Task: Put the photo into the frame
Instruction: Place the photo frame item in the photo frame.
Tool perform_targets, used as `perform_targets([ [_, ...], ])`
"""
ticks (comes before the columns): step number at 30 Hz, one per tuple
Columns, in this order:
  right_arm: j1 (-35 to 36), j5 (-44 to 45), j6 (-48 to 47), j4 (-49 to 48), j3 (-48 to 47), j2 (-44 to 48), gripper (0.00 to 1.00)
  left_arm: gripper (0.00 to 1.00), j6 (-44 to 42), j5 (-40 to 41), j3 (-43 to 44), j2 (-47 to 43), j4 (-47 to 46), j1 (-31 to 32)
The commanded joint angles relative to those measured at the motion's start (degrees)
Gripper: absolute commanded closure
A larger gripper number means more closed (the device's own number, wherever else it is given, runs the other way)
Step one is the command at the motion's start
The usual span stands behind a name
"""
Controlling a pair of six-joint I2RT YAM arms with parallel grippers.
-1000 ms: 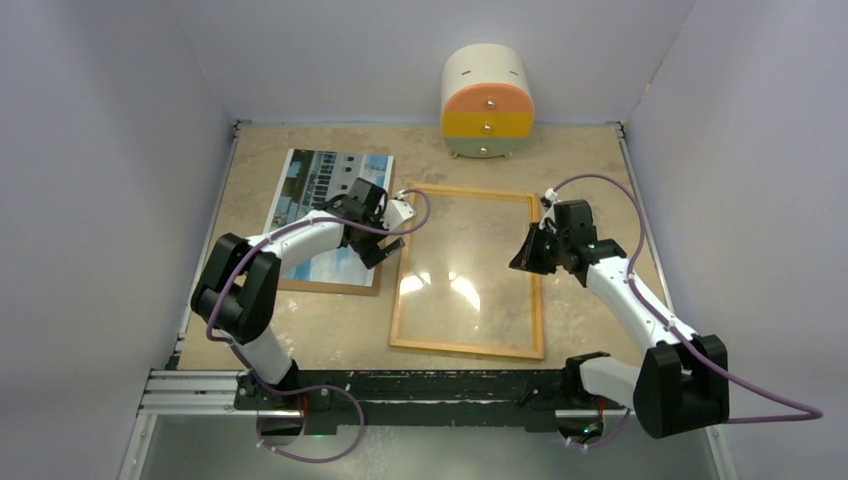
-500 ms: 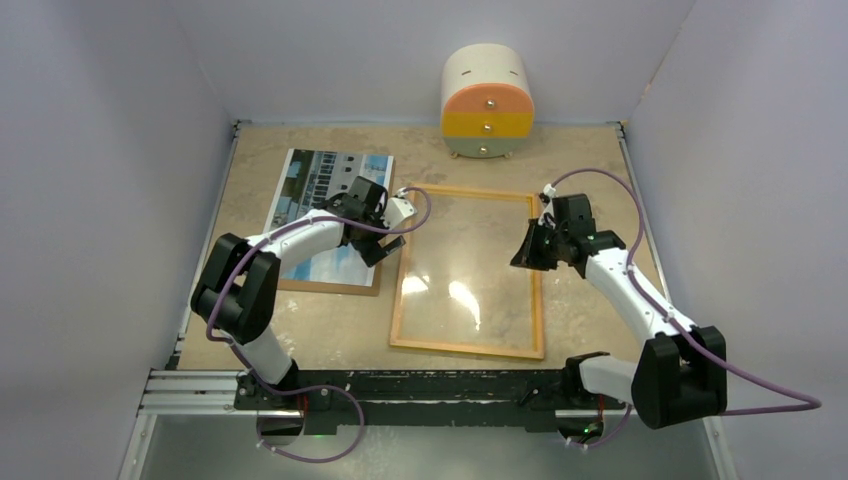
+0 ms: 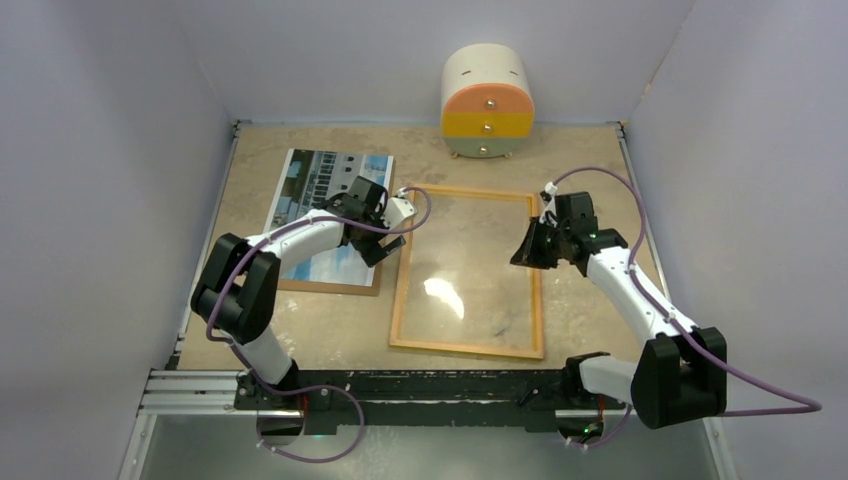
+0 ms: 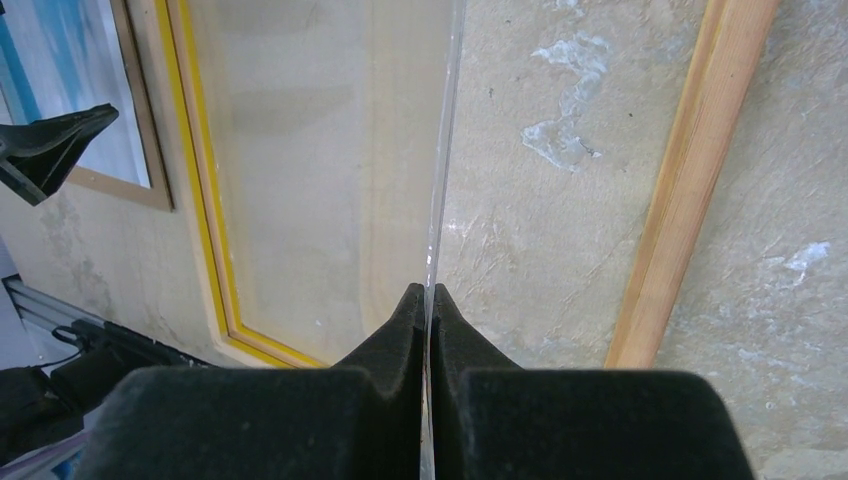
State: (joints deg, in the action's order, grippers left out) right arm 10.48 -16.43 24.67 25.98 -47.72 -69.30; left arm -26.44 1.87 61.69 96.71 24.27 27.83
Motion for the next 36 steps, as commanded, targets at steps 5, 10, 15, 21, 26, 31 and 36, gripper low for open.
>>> perform_targets([
  [5,-0.02,-5.07,3.07,-3.42,3.30,0.42,1.00,0.00,1.90,-1.60,1.03,0.21,-1.68,0.38],
  [10,-0.02,-9.87,5.29,-8.99,5.47,-1.91,1.00,0.00,2.53,-3.10,1.27,0.30,-1.72,0.33],
  [15,-0.02,-11.34,8.33,-15.64,6.85,-3.97,1.00,0.00,2.27,-1.97,1.60,-0.01,-1.87,0.20],
  [21,0.07,-13.42,13.23,-21.59,7.94,-5.43,1.00,0.00,1.59,1.12,1.74,0.53,-2.38,-1.89],
  [26,2.15,-13.40,18.80,-27.54,9.88,-4.39,1.00,0.00,0.94,1.45,2.53,2.11,-2.81,-5.15],
  [31,5.41,-12.67,22.76,-31.01,10.85,-2.53,1.00,0.00,0.90,0.66,3.21,3.43,-2.83,-7.70],
  [36,5.69,-13.82,24.26,-30.56,8.52,0.54,1.00,0.00,1.02,-0.93,2.77,2.27,-2.31,-7.97],
])
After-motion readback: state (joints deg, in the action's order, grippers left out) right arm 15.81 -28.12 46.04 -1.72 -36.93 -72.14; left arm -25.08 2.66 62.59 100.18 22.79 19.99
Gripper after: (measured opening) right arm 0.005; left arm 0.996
